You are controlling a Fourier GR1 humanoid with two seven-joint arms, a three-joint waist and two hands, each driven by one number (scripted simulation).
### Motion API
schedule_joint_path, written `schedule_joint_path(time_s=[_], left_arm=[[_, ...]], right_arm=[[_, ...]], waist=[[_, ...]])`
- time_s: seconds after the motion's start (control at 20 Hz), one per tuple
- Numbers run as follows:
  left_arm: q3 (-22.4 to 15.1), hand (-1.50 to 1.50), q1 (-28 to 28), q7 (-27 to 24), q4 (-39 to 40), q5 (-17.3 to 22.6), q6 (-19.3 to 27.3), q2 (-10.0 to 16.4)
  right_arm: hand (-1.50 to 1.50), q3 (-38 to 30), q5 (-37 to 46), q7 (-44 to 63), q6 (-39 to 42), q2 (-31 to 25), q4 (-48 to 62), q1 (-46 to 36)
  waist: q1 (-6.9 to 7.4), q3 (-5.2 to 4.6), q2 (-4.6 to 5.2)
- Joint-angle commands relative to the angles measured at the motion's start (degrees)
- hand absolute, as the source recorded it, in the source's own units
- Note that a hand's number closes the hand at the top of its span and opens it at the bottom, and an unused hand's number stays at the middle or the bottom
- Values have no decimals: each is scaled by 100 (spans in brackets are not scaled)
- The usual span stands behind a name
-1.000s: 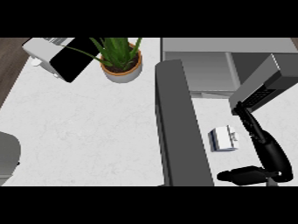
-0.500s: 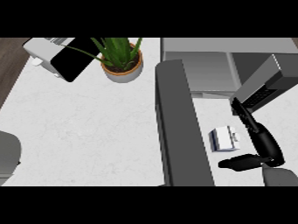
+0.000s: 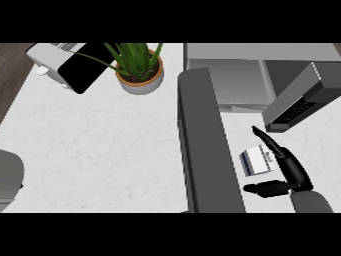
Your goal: Pick up the milk, place it into the microwave and close the microwave
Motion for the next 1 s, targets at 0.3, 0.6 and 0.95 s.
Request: schedule_joint_path(time_s=[0.3, 0.6, 0.95], left_arm=[[108, -150, 209, -373, 193, 57, -181, -21], [-96, -150, 118, -200, 143, -77, -139, -76], [-79, -150, 103, -590, 558, -42, -380, -86]], right_arm=[[-150, -144, 504, -893, -1195, -197, 1388, -511], [150, -149, 846, -1296, -1879, -217, 2330, -947], [150, -385, 840, -1285, -2348, -233, 2898, -1524]], waist=[[29, 13, 10], [58, 19, 31], [110, 22, 43]])
